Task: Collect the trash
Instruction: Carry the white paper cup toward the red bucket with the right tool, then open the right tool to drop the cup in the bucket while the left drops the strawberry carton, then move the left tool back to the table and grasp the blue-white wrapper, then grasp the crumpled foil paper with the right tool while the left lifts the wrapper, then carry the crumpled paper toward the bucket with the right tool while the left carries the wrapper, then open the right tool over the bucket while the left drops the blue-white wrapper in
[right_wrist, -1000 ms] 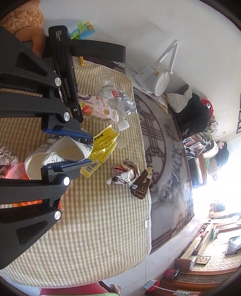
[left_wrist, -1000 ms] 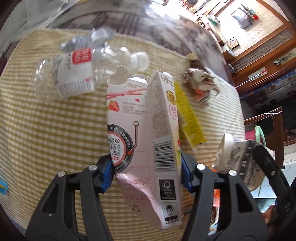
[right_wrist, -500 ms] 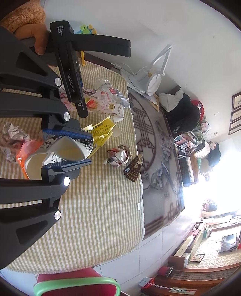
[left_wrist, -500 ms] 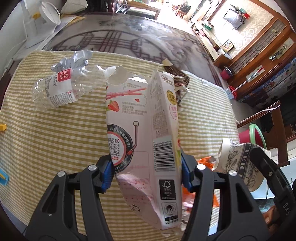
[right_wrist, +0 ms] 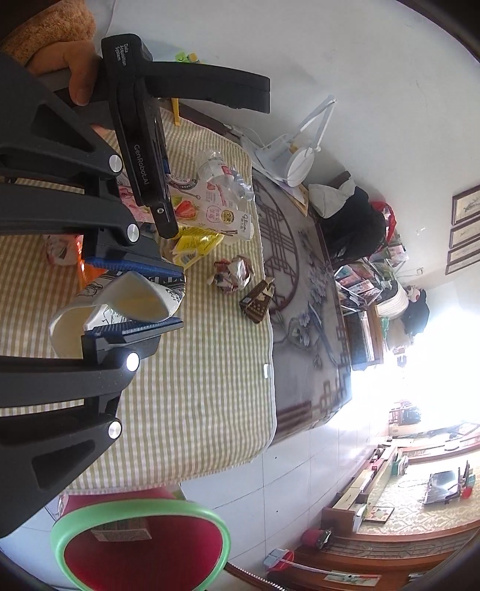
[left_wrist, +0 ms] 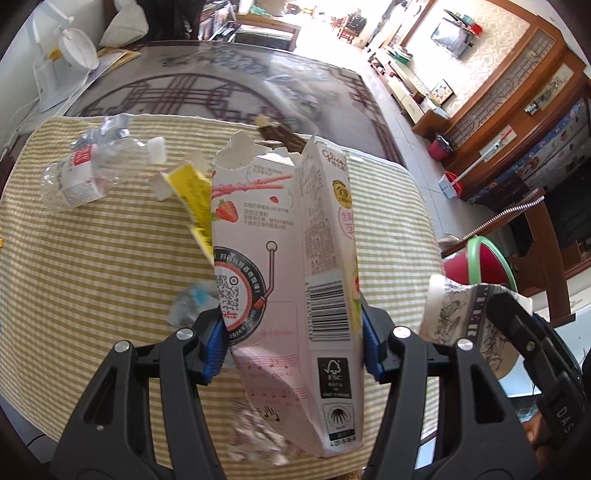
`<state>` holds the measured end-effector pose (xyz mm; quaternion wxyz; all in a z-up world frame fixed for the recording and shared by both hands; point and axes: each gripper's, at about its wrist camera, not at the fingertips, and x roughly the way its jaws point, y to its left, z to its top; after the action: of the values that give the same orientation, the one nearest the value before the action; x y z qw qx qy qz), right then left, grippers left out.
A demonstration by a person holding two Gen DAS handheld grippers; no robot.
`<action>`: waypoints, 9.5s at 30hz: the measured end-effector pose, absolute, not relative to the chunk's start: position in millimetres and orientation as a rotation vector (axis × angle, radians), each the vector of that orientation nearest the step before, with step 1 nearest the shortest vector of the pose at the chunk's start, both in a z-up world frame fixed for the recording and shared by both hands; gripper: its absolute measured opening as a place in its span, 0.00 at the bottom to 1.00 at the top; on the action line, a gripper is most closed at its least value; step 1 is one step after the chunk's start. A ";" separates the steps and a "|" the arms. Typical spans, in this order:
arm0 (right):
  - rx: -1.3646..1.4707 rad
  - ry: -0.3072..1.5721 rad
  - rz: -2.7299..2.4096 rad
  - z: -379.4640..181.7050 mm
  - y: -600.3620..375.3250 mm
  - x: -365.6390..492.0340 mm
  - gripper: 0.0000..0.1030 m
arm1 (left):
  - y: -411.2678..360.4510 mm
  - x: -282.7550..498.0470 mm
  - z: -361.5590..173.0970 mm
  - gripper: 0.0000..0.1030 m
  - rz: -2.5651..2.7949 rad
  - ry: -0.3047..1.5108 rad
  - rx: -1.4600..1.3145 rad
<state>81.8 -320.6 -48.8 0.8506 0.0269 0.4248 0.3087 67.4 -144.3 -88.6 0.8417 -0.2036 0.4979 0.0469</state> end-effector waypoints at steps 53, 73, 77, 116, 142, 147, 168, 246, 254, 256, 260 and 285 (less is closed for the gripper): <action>0.384 0.826 -0.072 -70.6 -637.2 59.5 0.51 | -459.2 174.9 -93.2 0.56 -0.564 1.137 -0.132; 0.304 0.881 0.132 -71.1 -522.5 92.6 0.52 | -295.4 134.1 -53.6 0.69 -0.322 1.012 -0.331; 0.262 0.906 0.181 -73.0 -477.4 87.9 0.52 | -235.5 124.0 -59.8 0.69 -0.231 1.011 -0.386; 0.205 1.173 0.335 -121.1 -272.0 5.0 0.59 | -73.3 74.3 -166.2 0.69 -0.142 1.298 -0.522; 0.171 1.238 0.389 -134.0 -257.1 16.6 0.65 | -40.1 80.2 -164.9 0.39 -0.070 1.291 -0.385; 0.118 1.297 0.410 -157.5 -239.8 18.5 0.66 | -37.3 72.9 -162.6 0.50 -0.060 1.286 -0.394; 0.102 1.177 0.478 -123.1 -240.0 6.5 0.18 | -39.5 69.0 -159.8 0.75 -0.064 1.279 -0.324; 0.219 0.974 0.417 -55.5 -346.8 47.5 0.18 | -141.0 92.5 -79.0 0.28 -0.140 1.037 -0.348; 0.225 0.964 0.429 -55.1 -411.0 74.3 0.18 | -198.1 105.6 -73.6 0.28 -0.124 1.020 -0.340; 0.226 0.959 0.415 -56.0 -429.9 82.1 0.18 | -209.5 107.7 -72.7 0.28 -0.118 1.020 -0.340; 0.237 0.951 0.338 -59.9 -474.8 100.1 0.18 | -231.7 112.1 -71.0 0.28 -0.130 1.026 -0.332; 0.375 0.858 -0.043 -70.9 -647.2 78.2 0.59 | -460.5 178.2 -87.2 0.41 -0.531 1.102 -0.104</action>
<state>78.2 -647.2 -70.9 0.8921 0.1809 0.4135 -0.0206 178.2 -460.5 -87.2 0.8173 -0.0489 0.5172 -0.2491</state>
